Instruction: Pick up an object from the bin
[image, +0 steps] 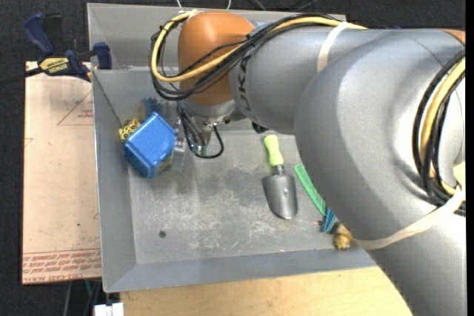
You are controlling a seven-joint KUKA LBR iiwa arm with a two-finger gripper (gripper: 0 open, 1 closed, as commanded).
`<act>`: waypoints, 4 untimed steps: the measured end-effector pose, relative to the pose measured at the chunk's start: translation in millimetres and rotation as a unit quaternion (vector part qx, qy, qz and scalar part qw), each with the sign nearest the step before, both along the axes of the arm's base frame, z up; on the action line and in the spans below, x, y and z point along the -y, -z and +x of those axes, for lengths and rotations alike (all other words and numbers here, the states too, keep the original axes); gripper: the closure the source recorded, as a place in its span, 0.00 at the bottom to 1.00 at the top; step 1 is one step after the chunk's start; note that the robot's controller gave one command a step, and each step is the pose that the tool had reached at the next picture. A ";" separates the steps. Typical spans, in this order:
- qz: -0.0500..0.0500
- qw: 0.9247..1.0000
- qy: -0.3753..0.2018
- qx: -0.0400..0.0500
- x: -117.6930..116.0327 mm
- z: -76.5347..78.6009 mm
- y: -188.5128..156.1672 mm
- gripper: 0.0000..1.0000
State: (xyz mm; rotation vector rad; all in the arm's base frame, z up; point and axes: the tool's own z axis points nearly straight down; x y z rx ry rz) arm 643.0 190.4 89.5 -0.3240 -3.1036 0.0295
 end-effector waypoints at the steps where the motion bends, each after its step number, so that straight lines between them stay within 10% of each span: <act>1: 0.003 1.000 0.000 0.004 1.7 -3.1 -1.7 1.00; 4: -0.012 0.999 0.028 -0.019 -3.6 8.8 1.3 1.00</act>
Offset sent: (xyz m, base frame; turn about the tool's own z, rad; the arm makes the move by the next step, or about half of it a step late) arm 0.0060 0.0060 -0.0063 0.0051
